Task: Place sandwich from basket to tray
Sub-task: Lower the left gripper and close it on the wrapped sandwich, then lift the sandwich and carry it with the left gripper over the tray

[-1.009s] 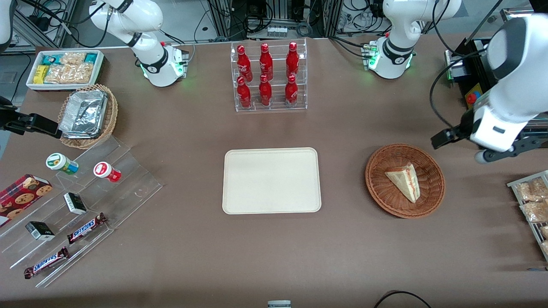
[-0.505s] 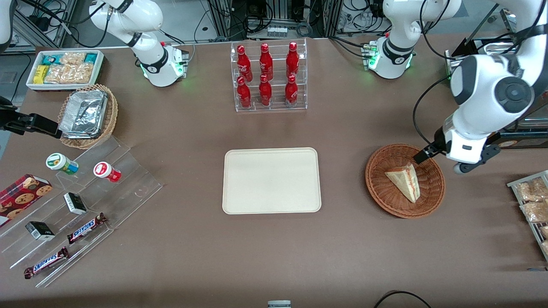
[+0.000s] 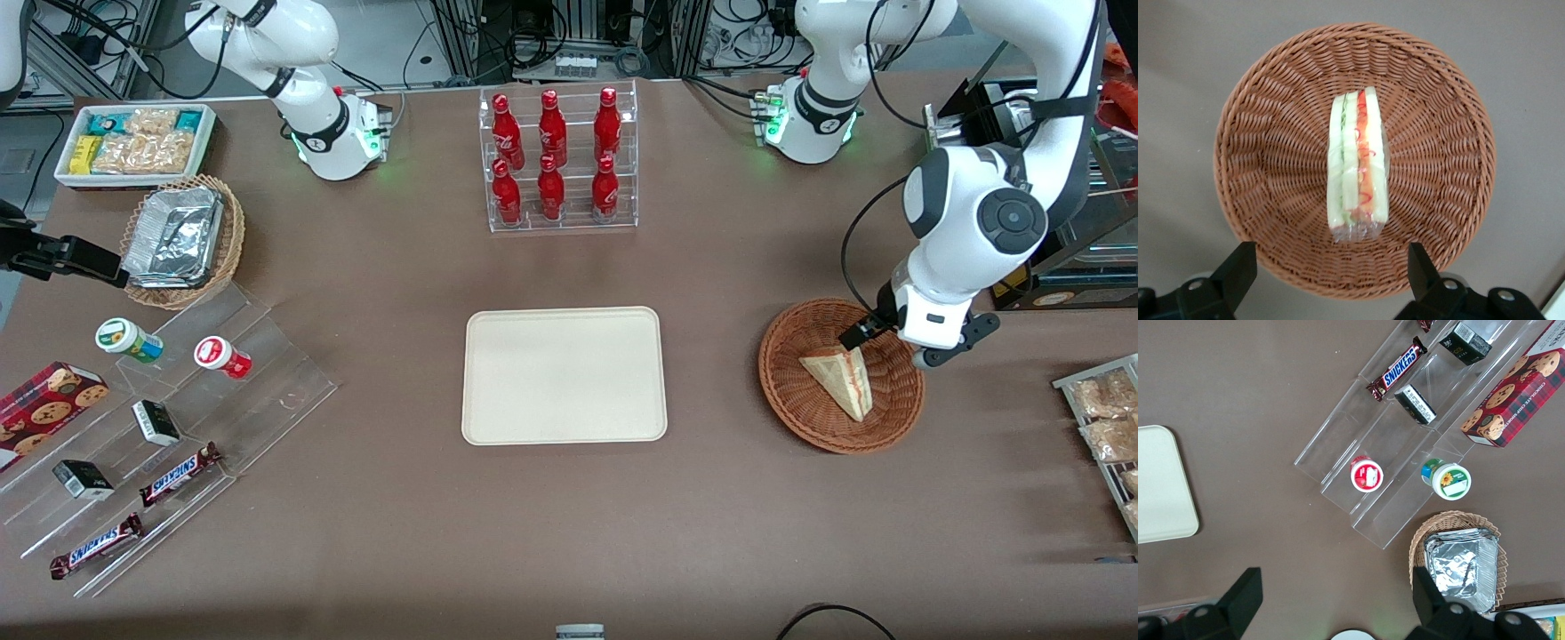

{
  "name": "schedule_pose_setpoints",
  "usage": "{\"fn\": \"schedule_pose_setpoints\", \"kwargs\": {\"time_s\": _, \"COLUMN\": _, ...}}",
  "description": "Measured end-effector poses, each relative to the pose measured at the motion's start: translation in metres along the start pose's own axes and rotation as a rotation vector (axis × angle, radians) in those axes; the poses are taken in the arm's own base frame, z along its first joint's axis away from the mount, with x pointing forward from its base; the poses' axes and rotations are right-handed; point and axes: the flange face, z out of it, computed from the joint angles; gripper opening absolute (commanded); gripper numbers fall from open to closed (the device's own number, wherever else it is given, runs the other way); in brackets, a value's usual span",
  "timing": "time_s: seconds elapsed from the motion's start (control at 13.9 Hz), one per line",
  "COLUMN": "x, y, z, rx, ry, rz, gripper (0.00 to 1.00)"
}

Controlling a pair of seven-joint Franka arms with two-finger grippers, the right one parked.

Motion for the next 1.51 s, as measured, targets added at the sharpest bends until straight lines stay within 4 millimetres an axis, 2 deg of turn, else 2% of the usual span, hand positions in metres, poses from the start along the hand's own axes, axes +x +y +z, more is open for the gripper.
{"fn": "schedule_pose_setpoints", "kwargs": {"time_s": 0.79, "x": 0.013, "y": 0.011, "z": 0.068, "rx": -0.036, "ry": 0.038, "rz": -0.051, "gripper": 1.0}}
{"fn": "schedule_pose_setpoints", "kwargs": {"time_s": 0.86, "x": 0.014, "y": 0.012, "z": 0.076, "rx": -0.036, "ry": 0.037, "rz": -0.055, "gripper": 0.88}}
{"fn": "schedule_pose_setpoints", "kwargs": {"time_s": 0.94, "x": 0.013, "y": 0.012, "z": 0.083, "rx": -0.035, "ry": 0.034, "rz": -0.058, "gripper": 0.67}}
{"fn": "schedule_pose_setpoints", "kwargs": {"time_s": 1.08, "x": 0.013, "y": 0.012, "z": 0.093, "rx": -0.032, "ry": 0.029, "rz": -0.061, "gripper": 0.08}}
{"fn": "schedule_pose_setpoints", "kwargs": {"time_s": 1.15, "x": 0.012, "y": 0.011, "z": 0.096, "rx": -0.03, "ry": 0.026, "rz": -0.062, "gripper": 0.0}}
{"fn": "schedule_pose_setpoints", "kwargs": {"time_s": 1.51, "x": 0.012, "y": 0.011, "z": 0.093, "rx": -0.03, "ry": 0.027, "rz": -0.062, "gripper": 0.0}}
